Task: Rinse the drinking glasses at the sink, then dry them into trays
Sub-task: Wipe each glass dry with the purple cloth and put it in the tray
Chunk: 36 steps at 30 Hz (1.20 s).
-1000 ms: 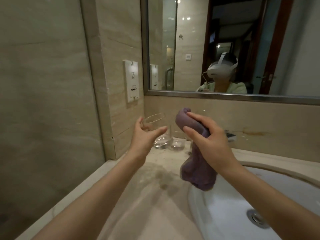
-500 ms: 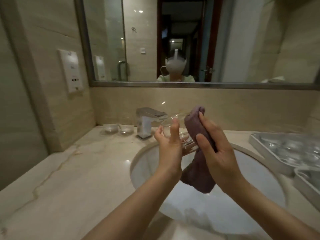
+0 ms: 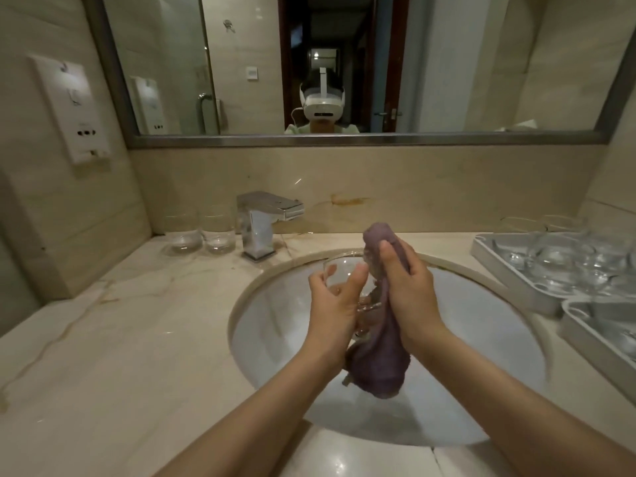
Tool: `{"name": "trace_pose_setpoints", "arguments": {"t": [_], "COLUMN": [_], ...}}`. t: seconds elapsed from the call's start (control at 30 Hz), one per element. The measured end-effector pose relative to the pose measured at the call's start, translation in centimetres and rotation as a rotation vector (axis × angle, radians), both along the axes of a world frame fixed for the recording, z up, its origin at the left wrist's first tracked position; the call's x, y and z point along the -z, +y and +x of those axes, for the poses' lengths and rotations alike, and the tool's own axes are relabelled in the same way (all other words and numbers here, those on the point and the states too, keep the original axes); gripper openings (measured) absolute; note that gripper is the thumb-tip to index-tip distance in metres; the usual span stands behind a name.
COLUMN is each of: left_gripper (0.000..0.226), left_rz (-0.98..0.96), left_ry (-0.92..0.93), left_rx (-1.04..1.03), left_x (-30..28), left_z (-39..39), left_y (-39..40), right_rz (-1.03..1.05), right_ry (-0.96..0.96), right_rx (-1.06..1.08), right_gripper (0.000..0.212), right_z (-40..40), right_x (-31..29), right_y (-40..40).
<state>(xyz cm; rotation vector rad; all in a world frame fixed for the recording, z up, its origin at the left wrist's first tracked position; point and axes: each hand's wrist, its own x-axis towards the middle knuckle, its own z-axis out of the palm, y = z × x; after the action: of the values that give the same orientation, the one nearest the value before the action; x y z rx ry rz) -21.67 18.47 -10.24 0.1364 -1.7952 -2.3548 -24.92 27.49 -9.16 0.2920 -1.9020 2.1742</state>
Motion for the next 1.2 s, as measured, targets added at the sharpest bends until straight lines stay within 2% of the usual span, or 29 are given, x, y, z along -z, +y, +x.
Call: {"name": "trace_pose_setpoints", "arguments": {"t": [0.1,0.2,0.27,0.33,0.43,0.5,0.57,0.67,0.83,0.93,1.1,1.2], "left_gripper": [0.075,0.073,0.086,0.089,0.055,0.049,0.048,0.048,0.041,0.051,0.083,0.064], "left_rz": [-0.116,-0.186,-0.207,-0.24,-0.096,-0.002,-0.003,-0.093,-0.2,-0.286,-0.394,-0.305], "left_ry": [-0.002,-0.039,-0.045,-0.028,-0.044,-0.066,-0.043,0.012,0.079,0.1,0.078,0.119], "left_rx": [0.074,0.143,0.131,0.062,-0.053,-0.1,-0.135,-0.158,-0.046,0.019,0.005,-0.054], "left_x": [0.1,0.2,0.3,0.4,0.3,0.4,0.4,0.3,0.7,0.5,0.0,-0.1], "left_z": [-0.1,-0.2,-0.3,-0.3,0.0,0.0,0.0,0.2,0.5,0.5,0.7,0.6], "left_y": [-0.1,0.1,0.1,0.1,0.2,0.2,0.1,0.4,1.4,1.4,0.9,0.2], "right_rz": [-0.134,-0.154,-0.141,-0.078,0.156,0.353,0.43,0.215,-0.157,-0.311,-0.267,-0.163], "right_ry": [-0.162,-0.17,-0.133,-0.042,0.209,0.395,0.491,0.373,-0.104,-0.274,-0.237,-0.074], "right_rx": [-0.064,-0.02,0.0,-0.001,0.044,0.124,0.175,0.173,0.02,-0.013,-0.003,-0.006], "right_gripper": [0.024,0.022,0.027,0.031,0.036,0.043,0.048,0.04,0.029,0.026,0.029,0.03], "right_z": [-0.7,-0.5,-0.3,0.2,1.4,2.2,2.1,1.6,0.7,0.2,0.4,1.6], "right_x": [0.2,0.7,0.9,0.9,1.6,2.9,3.9,2.9,1.5,1.4,1.5,1.1], "right_y": [0.7,1.3,1.4,1.4,0.8,-0.2,-1.1,-1.3,0.5,1.3,1.4,1.0]}}
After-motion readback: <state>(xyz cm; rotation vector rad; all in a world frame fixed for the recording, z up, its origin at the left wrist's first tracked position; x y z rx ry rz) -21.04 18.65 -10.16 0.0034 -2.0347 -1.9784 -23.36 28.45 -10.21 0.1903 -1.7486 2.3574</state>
